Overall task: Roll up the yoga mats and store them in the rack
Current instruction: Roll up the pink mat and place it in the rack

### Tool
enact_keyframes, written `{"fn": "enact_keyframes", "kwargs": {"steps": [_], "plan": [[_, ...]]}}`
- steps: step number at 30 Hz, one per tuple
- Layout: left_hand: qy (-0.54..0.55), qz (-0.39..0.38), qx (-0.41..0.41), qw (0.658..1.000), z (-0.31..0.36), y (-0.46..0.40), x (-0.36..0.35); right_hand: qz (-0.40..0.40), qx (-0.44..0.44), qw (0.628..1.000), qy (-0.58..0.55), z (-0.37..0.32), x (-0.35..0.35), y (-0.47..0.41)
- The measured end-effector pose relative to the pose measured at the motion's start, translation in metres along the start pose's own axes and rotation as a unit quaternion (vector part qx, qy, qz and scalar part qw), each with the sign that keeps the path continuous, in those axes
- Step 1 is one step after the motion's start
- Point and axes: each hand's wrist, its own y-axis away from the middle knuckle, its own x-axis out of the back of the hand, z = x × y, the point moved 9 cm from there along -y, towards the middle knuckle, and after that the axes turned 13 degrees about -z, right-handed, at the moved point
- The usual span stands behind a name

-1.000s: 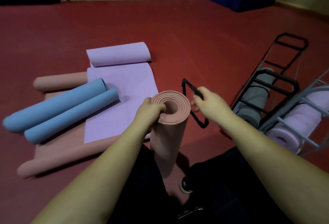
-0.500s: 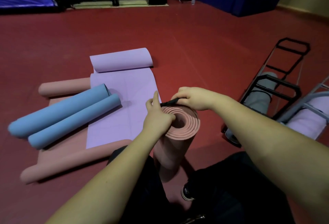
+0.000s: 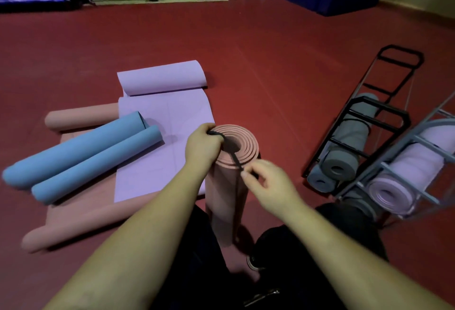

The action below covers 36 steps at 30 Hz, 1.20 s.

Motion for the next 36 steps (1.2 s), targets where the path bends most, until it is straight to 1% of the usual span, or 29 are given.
{"fn": "enact_keyframes", "kwargs": {"steps": [2, 3, 5, 6, 7, 8, 9, 10, 12, 13, 14, 15, 18, 20, 21, 22, 24, 26, 28, 29, 31, 33, 36], "plan": [[0.013, 0.002, 0.000, 1.000, 0.001, -0.003, 0.000, 0.042, -0.033, 0.999, 0.006, 0.011, -0.020, 0.019], [0.024, 0.004, 0.000, 1.000, -0.001, -0.006, 0.000, 0.051, -0.062, 0.996, 0.037, 0.022, -0.031, 0.027], [0.041, 0.004, 0.000, 0.999, -0.002, -0.008, -0.001, 0.045, -0.117, 0.986, 0.109, 0.045, -0.052, 0.038], [0.050, 0.004, -0.001, 0.999, -0.004, -0.008, -0.002, 0.032, -0.130, 0.984, 0.118, 0.053, -0.059, 0.040], [0.060, 0.004, -0.003, 0.998, -0.005, -0.009, -0.004, 0.022, -0.143, 0.985, 0.099, 0.060, -0.063, 0.039], [0.071, 0.005, -0.003, 0.997, -0.005, -0.008, -0.004, 0.025, -0.156, 0.986, 0.046, 0.067, -0.064, 0.036], [0.084, 0.008, -0.003, 0.996, -0.005, -0.008, -0.005, 0.044, -0.181, 0.982, -0.035, 0.072, -0.060, 0.034], [0.095, 0.011, -0.004, 0.995, -0.006, -0.008, -0.004, 0.071, -0.215, 0.967, -0.117, 0.078, -0.056, 0.032], [0.113, 0.016, -0.008, 0.993, -0.008, -0.009, -0.004, 0.131, -0.286, 0.910, -0.271, 0.089, -0.051, 0.031], [0.118, 0.018, -0.009, 0.993, -0.008, -0.009, -0.004, 0.165, -0.312, 0.869, -0.346, 0.093, -0.050, 0.030], [0.121, 0.019, -0.009, 0.992, -0.008, -0.009, -0.003, 0.192, -0.331, 0.839, -0.386, 0.096, -0.048, 0.027], [0.128, 0.019, -0.010, 0.992, -0.010, -0.010, -0.004, 0.199, -0.348, 0.823, -0.403, 0.098, -0.047, 0.021], [0.137, 0.005, -0.020, 0.990, -0.011, -0.008, -0.012, 0.152, -0.381, 0.860, -0.305, 0.101, -0.039, -0.005], [0.161, 0.007, -0.032, 0.986, -0.016, -0.007, -0.016, 0.159, -0.411, 0.851, -0.286, 0.107, -0.038, -0.011], [0.191, 0.009, -0.042, 0.981, -0.019, -0.007, -0.018, 0.159, -0.417, 0.853, -0.269, 0.111, -0.038, -0.012], [0.226, 0.009, -0.048, 0.973, -0.021, -0.003, -0.020, 0.154, -0.423, 0.853, -0.265, 0.111, -0.037, -0.013], [0.318, 0.000, -0.063, 0.946, -0.029, 0.002, -0.025, 0.163, -0.434, 0.834, -0.300, 0.117, -0.041, -0.012], [0.409, -0.014, -0.079, 0.909, -0.034, 0.006, -0.032, 0.186, -0.443, 0.812, -0.331, 0.126, -0.044, -0.010], [0.486, -0.028, -0.081, 0.870, -0.039, 0.004, -0.039, 0.200, -0.436, 0.807, -0.345, 0.129, -0.045, -0.011], [0.519, -0.028, -0.075, 0.851, -0.042, 0.002, -0.041, 0.200, -0.430, 0.810, -0.346, 0.131, -0.046, -0.012], [0.567, -0.029, -0.065, 0.820, -0.048, 0.000, -0.044, 0.189, -0.424, 0.819, -0.338, 0.129, -0.048, -0.013], [0.597, -0.023, -0.062, 0.799, -0.054, -0.001, -0.045, 0.183, -0.416, 0.825, -0.336, 0.126, -0.046, -0.015], [0.639, -0.024, -0.053, 0.767, -0.061, -0.003, -0.045, 0.194, -0.412, 0.815, -0.358, 0.120, -0.045, -0.016]]}}
